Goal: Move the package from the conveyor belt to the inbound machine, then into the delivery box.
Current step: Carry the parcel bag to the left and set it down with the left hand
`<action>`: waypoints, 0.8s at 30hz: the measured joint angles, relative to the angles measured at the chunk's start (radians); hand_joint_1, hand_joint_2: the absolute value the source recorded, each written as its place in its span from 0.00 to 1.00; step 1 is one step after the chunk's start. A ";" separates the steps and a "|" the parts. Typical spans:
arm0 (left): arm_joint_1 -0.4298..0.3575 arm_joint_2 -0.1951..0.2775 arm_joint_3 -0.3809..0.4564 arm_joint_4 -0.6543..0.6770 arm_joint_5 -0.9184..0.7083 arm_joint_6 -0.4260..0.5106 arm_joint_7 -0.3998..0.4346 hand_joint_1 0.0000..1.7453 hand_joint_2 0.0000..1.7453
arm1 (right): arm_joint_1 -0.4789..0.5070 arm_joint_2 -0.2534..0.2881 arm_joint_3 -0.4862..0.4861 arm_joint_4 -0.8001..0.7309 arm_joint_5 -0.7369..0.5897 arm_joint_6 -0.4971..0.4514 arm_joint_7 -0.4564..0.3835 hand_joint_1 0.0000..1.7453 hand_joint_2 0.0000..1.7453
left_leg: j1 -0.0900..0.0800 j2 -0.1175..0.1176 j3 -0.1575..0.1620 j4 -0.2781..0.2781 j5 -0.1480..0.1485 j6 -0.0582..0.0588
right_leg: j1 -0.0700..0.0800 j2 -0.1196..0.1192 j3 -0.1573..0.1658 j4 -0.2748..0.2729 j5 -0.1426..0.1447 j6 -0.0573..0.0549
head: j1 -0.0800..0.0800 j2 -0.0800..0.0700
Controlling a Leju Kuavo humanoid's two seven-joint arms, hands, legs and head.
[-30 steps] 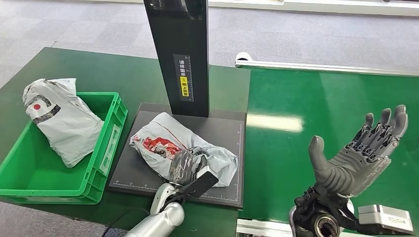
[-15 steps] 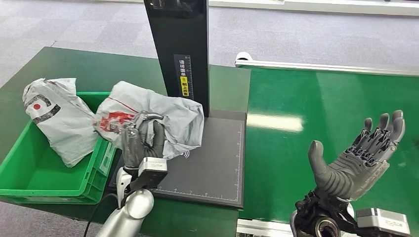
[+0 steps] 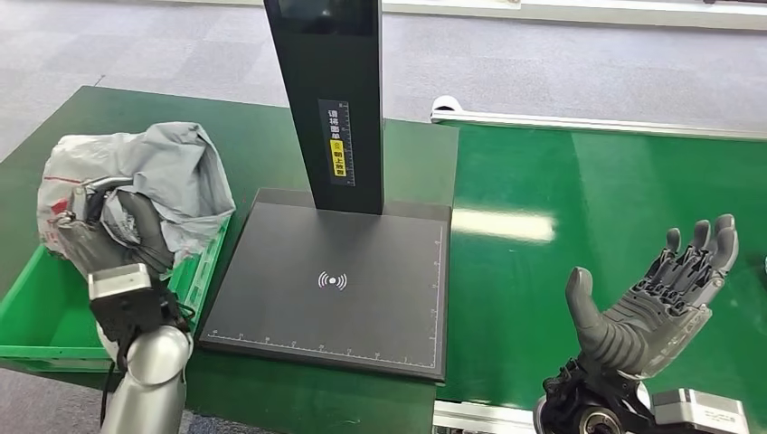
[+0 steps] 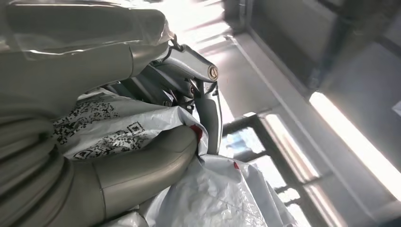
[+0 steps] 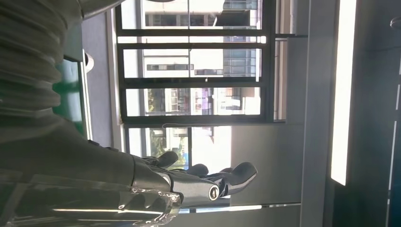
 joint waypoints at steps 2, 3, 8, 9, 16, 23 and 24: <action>-0.014 0.011 0.040 0.025 0.015 -0.006 0.001 1.00 1.00 | 0.001 0.000 0.000 0.000 -0.001 0.000 0.000 0.00 1.00 | 0.000 0.000 0.000 0.000 0.000 0.000 | 0.000 0.000 0.000 0.000 0.000 0.000 | 0.000 0.000; -0.019 0.015 0.055 0.034 0.018 -0.007 0.001 1.00 1.00 | 0.001 0.000 0.000 0.000 -0.002 -0.001 0.000 0.00 1.00 | 0.000 0.000 0.000 0.000 0.000 0.000 | 0.000 0.000 0.000 0.000 0.000 0.000 | 0.000 0.000; -0.027 0.022 0.091 0.057 0.019 -0.009 -0.001 1.00 1.00 | 0.001 0.000 0.000 0.000 -0.002 -0.003 0.000 0.00 1.00 | 0.000 0.000 0.000 0.000 0.000 0.000 | 0.000 0.000 0.000 0.000 0.000 0.000 | 0.000 0.000; -0.028 0.023 0.095 0.060 0.019 -0.009 -0.001 1.00 1.00 | 0.001 0.000 0.000 0.000 -0.002 -0.003 0.000 0.00 1.00 | 0.000 0.000 0.000 0.000 0.000 0.000 | 0.000 0.000 0.000 0.000 0.000 0.000 | 0.000 0.000; -0.031 0.025 0.110 0.071 0.010 -0.007 0.004 1.00 1.00 | 0.001 0.000 0.000 0.000 -0.002 -0.002 0.001 0.00 1.00 | 0.000 0.000 0.000 0.000 0.000 0.000 | 0.000 0.000 0.000 0.000 0.000 0.000 | 0.000 0.000; -0.153 0.052 0.260 0.293 -0.155 0.001 -0.032 1.00 1.00 | 0.000 -0.002 -0.001 0.008 -0.007 0.029 0.046 0.00 1.00 | 0.000 0.000 0.000 0.000 0.001 -0.001 | 0.000 0.000 0.000 0.000 0.001 -0.001 | 0.000 0.000; -0.178 0.060 0.295 0.342 -0.164 0.001 -0.041 1.00 1.00 | 0.000 -0.003 -0.001 0.011 -0.008 0.032 0.050 0.00 1.00 | 0.000 0.001 0.001 0.000 0.001 -0.001 | 0.000 0.001 0.000 0.001 0.001 -0.001 | 0.000 0.000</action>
